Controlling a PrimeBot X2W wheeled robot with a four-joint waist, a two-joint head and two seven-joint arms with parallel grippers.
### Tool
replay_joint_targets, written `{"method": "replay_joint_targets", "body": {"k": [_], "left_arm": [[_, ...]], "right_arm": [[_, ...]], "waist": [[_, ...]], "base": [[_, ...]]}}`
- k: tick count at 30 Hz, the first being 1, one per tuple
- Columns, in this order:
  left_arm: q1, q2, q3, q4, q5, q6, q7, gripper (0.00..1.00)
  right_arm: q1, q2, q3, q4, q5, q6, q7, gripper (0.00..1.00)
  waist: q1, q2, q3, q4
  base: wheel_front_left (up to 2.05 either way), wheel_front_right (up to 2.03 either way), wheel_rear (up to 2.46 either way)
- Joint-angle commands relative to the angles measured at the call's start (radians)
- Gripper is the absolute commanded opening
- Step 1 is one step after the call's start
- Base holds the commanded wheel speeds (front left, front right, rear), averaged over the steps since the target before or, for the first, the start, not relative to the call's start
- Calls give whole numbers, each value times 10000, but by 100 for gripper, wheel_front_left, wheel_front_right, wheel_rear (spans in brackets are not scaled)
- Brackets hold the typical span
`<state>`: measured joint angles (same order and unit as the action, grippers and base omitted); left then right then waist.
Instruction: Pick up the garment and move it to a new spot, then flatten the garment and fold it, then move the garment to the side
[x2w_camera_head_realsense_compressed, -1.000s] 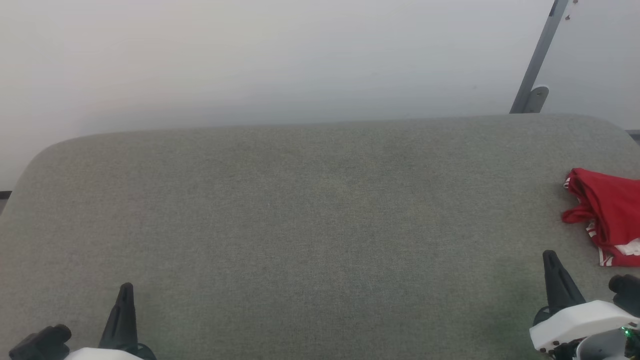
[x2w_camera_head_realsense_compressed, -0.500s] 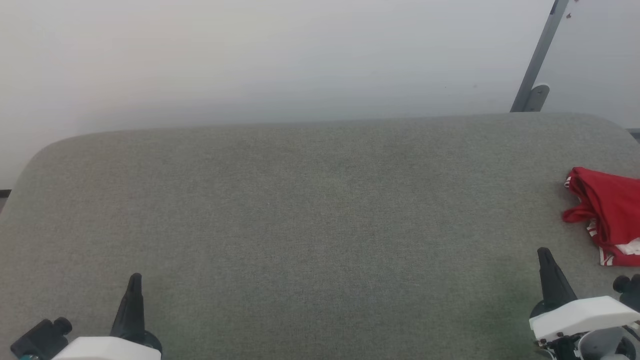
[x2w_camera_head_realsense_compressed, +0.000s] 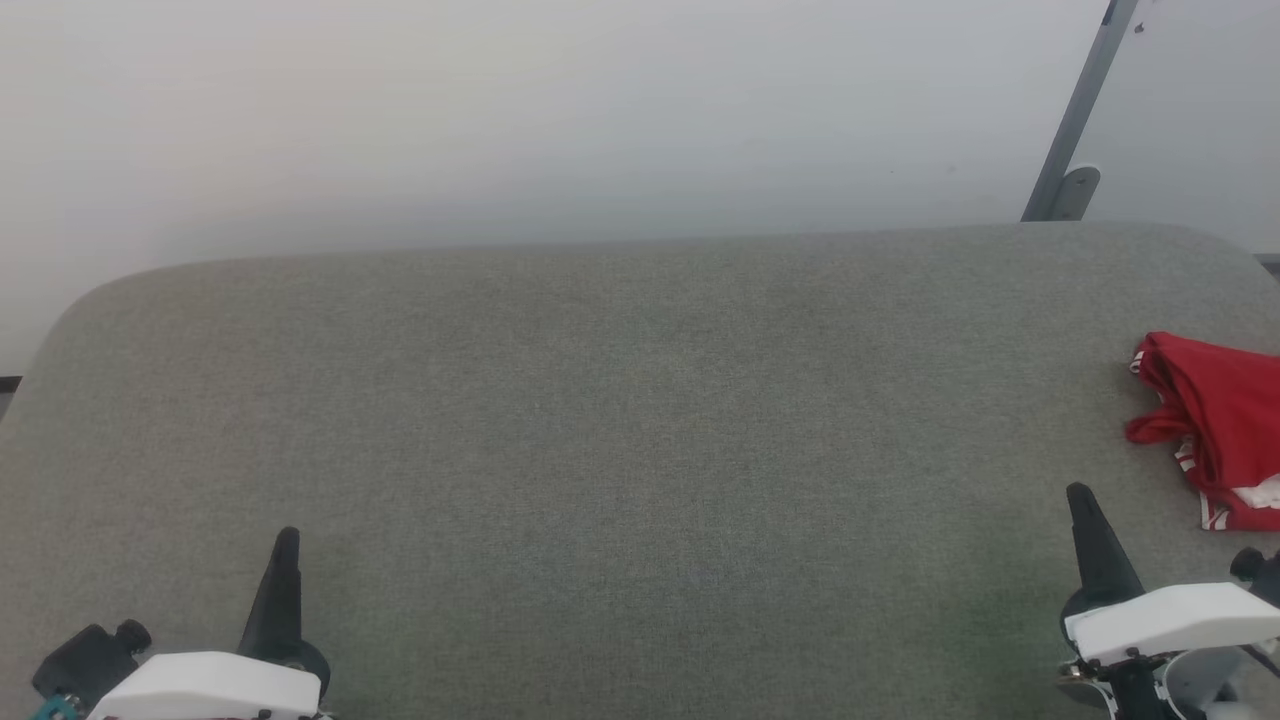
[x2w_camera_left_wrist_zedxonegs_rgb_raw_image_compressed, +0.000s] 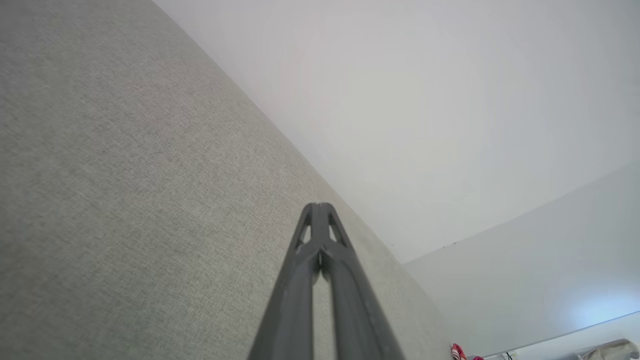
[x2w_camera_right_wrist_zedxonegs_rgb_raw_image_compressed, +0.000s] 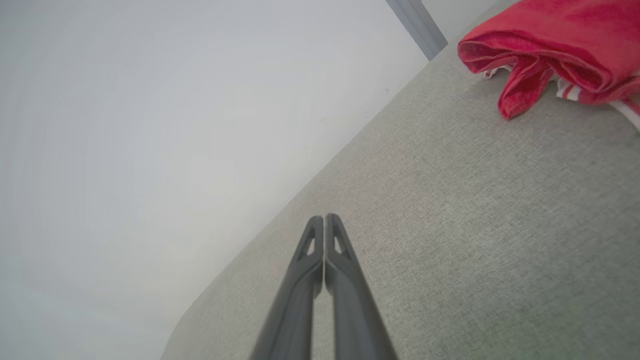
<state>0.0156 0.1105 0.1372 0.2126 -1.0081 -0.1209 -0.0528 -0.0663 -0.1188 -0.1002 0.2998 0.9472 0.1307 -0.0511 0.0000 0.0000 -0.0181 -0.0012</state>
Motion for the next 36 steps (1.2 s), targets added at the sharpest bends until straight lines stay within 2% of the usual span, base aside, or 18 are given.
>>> {"method": "replay_joint_targets", "body": {"k": [1, 36], "left_arm": [[-252, 10, 14, -68, -342, -59, 86, 0], [-862, -336, -127, 150, -3503, -102, 982, 0]], "right_arm": [[-226, 12, -35, -155, 337, 3, 89, 0], [-367, 393, -108, -389, 3823, 3, 965, 0]], "waist": [[0, 0, 4, 0], [0, 0, 102, 6]], "base": [[0, 0, 0], [0, 0, 0]]}}
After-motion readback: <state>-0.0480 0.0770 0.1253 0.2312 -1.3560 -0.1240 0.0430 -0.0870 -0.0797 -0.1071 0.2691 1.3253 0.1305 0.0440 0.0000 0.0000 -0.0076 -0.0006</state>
